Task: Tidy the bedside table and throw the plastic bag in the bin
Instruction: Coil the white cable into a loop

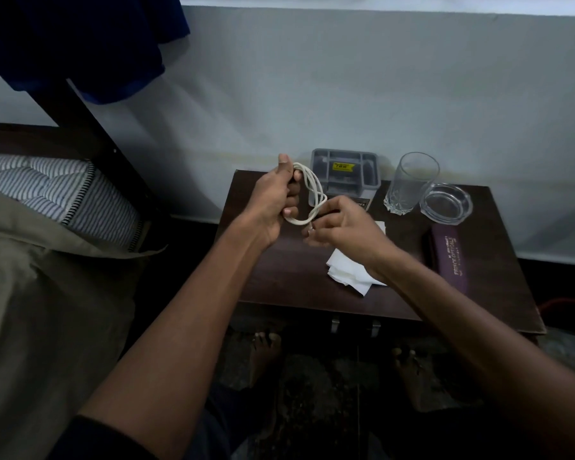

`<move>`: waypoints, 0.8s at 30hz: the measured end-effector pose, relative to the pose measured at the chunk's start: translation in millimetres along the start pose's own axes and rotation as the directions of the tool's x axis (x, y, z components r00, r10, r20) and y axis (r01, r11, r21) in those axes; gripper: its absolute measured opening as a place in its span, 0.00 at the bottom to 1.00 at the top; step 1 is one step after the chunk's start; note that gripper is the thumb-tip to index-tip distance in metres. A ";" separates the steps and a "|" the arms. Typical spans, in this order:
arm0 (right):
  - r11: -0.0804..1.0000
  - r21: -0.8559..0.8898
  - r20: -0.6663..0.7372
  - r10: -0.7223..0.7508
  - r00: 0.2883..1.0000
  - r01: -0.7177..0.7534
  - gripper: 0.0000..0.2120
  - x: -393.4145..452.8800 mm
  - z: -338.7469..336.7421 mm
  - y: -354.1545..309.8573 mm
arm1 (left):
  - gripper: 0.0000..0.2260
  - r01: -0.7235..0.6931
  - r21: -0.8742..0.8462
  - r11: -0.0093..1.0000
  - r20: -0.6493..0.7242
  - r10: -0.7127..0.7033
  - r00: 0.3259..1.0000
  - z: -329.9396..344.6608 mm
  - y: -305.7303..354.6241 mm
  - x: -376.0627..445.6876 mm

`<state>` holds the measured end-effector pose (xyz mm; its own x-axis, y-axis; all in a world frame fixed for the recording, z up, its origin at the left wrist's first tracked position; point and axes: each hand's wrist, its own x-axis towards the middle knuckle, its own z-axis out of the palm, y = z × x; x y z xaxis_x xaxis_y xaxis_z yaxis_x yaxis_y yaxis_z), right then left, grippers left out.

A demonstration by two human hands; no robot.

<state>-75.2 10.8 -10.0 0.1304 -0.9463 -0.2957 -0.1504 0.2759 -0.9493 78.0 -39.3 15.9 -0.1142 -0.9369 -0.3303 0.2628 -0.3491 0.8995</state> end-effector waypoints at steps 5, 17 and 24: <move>0.999 -0.004 0.208 -0.048 0.977 0.050 0.05 -7.5 5.4 -6.8 | 0.21 -0.092 0.107 0.990 -0.117 0.104 0.988 2.8 -6.9 1.1; 0.820 -0.559 0.148 -0.049 0.988 0.125 0.14 1.4 6.8 11.7 | 0.20 0.075 -0.189 0.979 -0.046 -0.085 0.995 16.3 -17.7 3.4; 0.992 0.072 -0.020 0.104 0.994 -0.102 0.10 5.8 -7.7 0.0 | 0.16 0.064 0.280 0.958 -0.160 -0.019 0.987 3.6 -13.2 5.3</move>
<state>-82.0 4.1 -10.9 0.0945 -0.9157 -0.3906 -0.0918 0.3827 -0.9193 70.5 -39.6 3.3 0.0353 -0.9206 -0.3890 -0.0235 -0.3899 0.9206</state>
